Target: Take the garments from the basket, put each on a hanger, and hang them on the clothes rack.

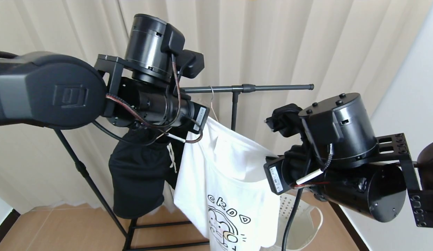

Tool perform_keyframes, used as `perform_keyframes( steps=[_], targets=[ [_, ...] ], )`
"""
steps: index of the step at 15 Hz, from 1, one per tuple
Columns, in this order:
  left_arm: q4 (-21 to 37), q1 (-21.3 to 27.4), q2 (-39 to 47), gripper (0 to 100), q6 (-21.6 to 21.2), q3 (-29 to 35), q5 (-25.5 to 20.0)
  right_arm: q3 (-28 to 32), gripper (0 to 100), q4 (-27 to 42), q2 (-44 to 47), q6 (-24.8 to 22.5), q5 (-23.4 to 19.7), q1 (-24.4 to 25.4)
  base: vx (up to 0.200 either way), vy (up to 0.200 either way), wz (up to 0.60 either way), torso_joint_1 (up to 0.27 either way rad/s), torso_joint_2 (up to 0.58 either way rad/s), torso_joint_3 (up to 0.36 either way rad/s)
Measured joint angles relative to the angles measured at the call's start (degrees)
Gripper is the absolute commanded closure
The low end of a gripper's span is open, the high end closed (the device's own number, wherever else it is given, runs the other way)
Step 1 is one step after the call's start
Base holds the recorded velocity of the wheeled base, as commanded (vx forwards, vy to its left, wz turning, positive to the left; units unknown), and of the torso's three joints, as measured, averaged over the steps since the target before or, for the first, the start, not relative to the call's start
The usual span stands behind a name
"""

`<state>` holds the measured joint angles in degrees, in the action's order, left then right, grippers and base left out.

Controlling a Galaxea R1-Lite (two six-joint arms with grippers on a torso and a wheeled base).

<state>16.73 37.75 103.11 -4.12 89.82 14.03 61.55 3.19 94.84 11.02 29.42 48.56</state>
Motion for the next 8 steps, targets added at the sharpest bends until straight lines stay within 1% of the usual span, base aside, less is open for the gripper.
perform_keyframes(
  steps=[2, 3, 4, 5, 6, 8],
  targets=[
    [8.45, -0.05, -2.65, 100, -0.01, -0.07, 0.00, 0.00, 100, -3.22, 1.07, -0.82, 0.04, -4.84, 0.000, 0.000, 0.00, 0.000, 0.00, 0.000],
    [12.04, 0.15, -3.77, 100, 0.07, -0.40, -0.16, 0.71, 100, -6.64, 2.49, -0.82, 0.06, -6.34, 0.000, 0.000, 0.00, 0.000, 0.00, 0.000],
    [14.45, 0.55, -5.07, 100, 0.16, -1.23, -0.40, 1.73, 100, -11.70, 4.68, -0.79, 0.09, -7.92, 0.000, 0.000, 0.00, 0.000, 0.00, 0.000],
    [15.24, 1.18, -6.14, 100, 0.57, -2.85, -0.73, 2.84, 100, -17.51, 7.14, -0.76, 0.13, -9.06, 0.000, 0.000, 0.00, 0.000, 0.00, 0.000],
    [15.59, 2.43, -7.11, 100, 2.01, -5.53, -1.26, 3.91, 100, -23.80, 9.90, -0.54, 0.17, -9.86, 0.000, 0.000, 0.00, 0.000, 0.00, 0.000],
    [15.73, 5.62, -8.24, 100, 6.06, -9.34, -2.66, 5.45, 100, -30.85, 13.90, 1.05, 0.28, -10.47, 0.000, 0.000, 0.00, 0.000, 0.00, 0.000]
  ],
)
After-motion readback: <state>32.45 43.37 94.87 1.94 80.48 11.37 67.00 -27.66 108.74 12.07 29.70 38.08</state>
